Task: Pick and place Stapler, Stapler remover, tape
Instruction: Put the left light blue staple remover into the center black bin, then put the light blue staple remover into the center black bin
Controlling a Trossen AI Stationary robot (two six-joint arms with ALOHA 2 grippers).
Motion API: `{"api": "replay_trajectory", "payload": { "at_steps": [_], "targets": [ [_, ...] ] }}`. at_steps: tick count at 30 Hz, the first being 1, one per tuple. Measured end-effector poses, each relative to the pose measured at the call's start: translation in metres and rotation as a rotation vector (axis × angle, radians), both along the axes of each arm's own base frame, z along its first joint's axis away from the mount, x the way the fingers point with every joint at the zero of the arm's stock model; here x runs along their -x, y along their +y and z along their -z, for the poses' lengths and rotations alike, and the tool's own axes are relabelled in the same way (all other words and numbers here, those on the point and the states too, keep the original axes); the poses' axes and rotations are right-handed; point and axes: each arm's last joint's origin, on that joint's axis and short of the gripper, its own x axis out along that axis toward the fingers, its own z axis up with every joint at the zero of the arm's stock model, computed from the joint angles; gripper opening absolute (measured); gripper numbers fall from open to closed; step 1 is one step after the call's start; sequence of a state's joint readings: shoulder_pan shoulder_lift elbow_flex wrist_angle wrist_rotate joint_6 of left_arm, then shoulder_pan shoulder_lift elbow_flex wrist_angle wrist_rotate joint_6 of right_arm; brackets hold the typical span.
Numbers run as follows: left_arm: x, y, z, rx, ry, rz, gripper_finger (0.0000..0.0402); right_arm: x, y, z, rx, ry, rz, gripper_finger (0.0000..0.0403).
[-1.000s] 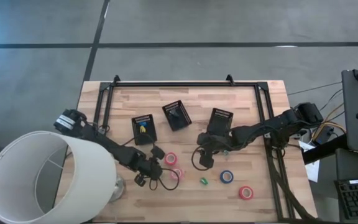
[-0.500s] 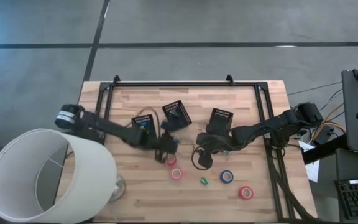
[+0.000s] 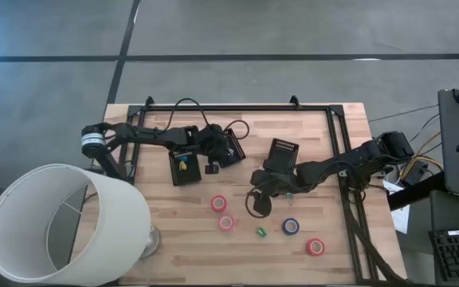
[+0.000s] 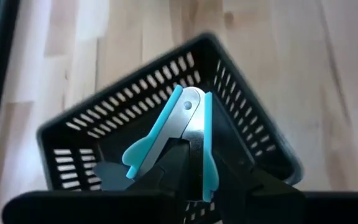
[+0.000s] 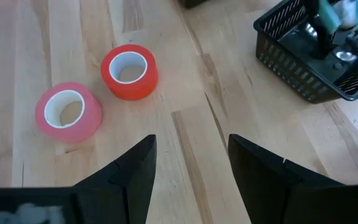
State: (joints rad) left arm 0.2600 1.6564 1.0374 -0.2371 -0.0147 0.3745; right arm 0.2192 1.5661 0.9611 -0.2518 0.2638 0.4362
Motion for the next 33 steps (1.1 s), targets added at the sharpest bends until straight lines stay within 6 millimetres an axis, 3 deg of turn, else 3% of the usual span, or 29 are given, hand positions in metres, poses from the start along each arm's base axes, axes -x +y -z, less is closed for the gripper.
{"api": "replay_trajectory", "payload": {
  "at_steps": [7, 13, 22, 26, 33],
  "targets": [
    [-0.009, 0.004, 0.024, -0.039, 0.053, 0.018, 0.0067, 0.0, 0.0, 0.0, -0.001, -0.001, 0.0, 0.0194],
    [-0.012, 0.005, 0.025, -0.058, 0.061, 0.003, 0.0095, 0.0, 0.0, 0.0, -0.001, -0.004, -0.001, 0.0194],
    [-0.019, 0.004, 0.014, -0.067, 0.027, 0.004, 0.0172, 0.0, 0.0, 0.0, -0.003, -0.003, -0.001, 0.0194],
    [-0.022, -0.007, 0.003, -0.065, 0.007, 0.03, 0.0178, 0.003, 0.0, 0.001, -0.002, 0.031, -0.012, 0.0194],
    [-0.014, -0.024, -0.027, -0.036, -0.08, 0.022, 0.0162, 0.023, -0.002, 0.005, -0.019, 0.244, 0.036, 0.0194]
  ]
}}
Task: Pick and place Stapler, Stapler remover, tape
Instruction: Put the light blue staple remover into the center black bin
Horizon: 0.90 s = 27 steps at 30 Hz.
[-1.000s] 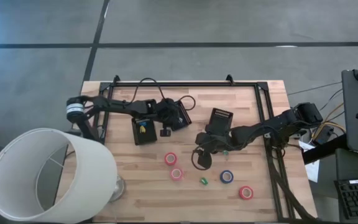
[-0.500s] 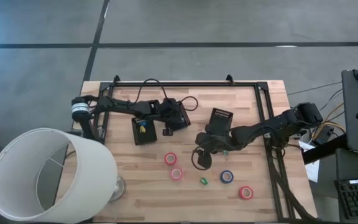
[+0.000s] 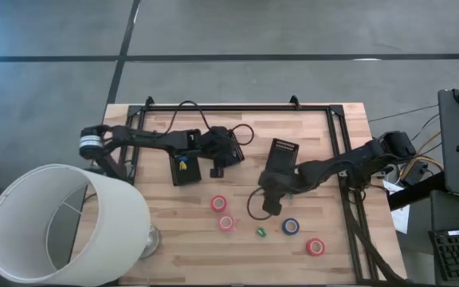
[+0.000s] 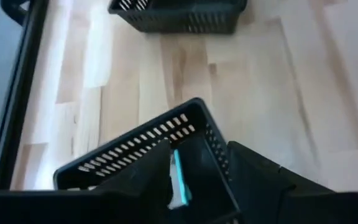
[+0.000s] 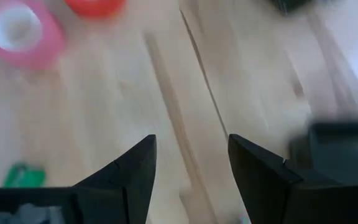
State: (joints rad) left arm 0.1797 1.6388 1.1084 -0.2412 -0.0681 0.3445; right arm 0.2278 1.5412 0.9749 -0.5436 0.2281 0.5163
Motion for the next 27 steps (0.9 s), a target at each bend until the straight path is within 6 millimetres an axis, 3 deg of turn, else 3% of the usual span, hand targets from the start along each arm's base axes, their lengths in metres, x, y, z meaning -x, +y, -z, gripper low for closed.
{"api": "replay_trajectory", "payload": {
  "at_steps": [5, 11, 27],
  "targets": [
    [0.011, -0.009, -0.014, 0.067, -0.016, -0.04, 0.0148, 0.02, 0.001, -0.001, -0.033, 0.127, 0.152, 0.0194],
    [0.017, -0.016, -0.009, 0.091, 0.011, -0.044, 0.014, 0.04, 0.006, 0.0, -0.043, 0.249, 0.303, 0.0194],
    [0.019, -0.017, -0.001, 0.102, 0.032, -0.053, 0.014, 0.055, 0.003, 0.022, -0.069, 0.333, 0.433, 0.0194]
  ]
}}
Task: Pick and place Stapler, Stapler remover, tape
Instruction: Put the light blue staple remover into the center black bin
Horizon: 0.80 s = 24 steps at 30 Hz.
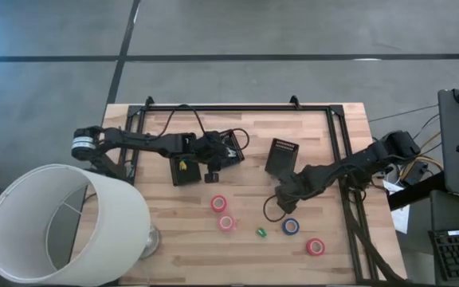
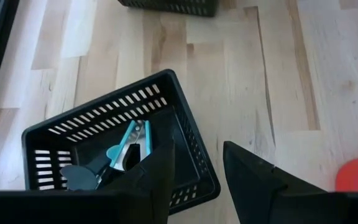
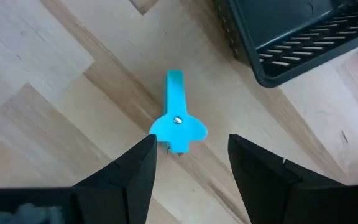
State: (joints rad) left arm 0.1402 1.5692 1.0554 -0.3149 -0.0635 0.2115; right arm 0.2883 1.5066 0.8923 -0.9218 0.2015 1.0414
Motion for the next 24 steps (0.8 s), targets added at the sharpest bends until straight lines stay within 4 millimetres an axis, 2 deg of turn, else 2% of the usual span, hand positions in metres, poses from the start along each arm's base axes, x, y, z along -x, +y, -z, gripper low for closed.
{"api": "replay_trajectory", "payload": {
  "at_steps": [9, 19, 24],
  "targets": [
    [0.0, 0.0, 0.0, 0.0, 0.0, 0.0, 0.014, 0.001, 0.0, 0.014, -0.015, -0.051, -0.001, 0.0194],
    [0.0, 0.0, 0.0, -0.001, 0.0, 0.001, 0.014, 0.006, -0.004, 0.021, 0.067, -0.048, -0.008, 0.0194],
    [0.0, 0.0, 0.0, -0.001, 0.0, 0.001, 0.0138, 0.004, -0.005, 0.026, 0.097, -0.105, -0.003, 0.0194]
  ]
}}
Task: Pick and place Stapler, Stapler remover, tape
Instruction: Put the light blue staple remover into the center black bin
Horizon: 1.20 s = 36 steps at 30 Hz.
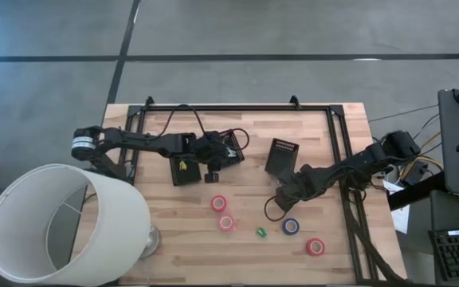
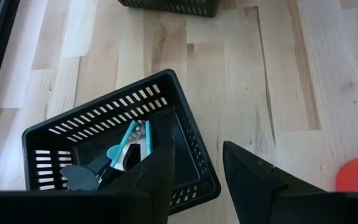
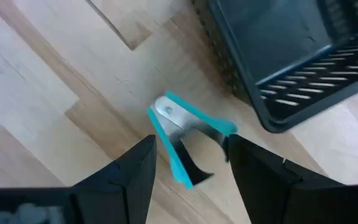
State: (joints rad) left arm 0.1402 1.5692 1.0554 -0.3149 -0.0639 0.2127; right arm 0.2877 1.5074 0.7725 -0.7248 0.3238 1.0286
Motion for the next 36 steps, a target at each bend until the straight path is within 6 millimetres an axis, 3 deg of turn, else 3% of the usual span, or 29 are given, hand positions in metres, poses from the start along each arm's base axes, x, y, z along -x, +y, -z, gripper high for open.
{"api": "replay_trajectory", "payload": {
  "at_steps": [14, 23, 36],
  "targets": [
    [0.0, 0.0, 0.0, 0.0, 0.0, 0.0, 0.0138, 0.009, -0.002, 0.019, -0.052, -0.014, 0.023, 0.0179],
    [0.0, 0.0, 0.0, 0.0, 0.0, 0.0, 0.0138, 0.012, -0.002, 0.024, -0.072, -0.022, 0.017, 0.0119],
    [0.0, 0.0, 0.0, 0.0, 0.001, 0.0, 0.0138, -0.003, 0.005, 0.008, -0.146, -0.054, -0.027, 0.0026]
  ]
}}
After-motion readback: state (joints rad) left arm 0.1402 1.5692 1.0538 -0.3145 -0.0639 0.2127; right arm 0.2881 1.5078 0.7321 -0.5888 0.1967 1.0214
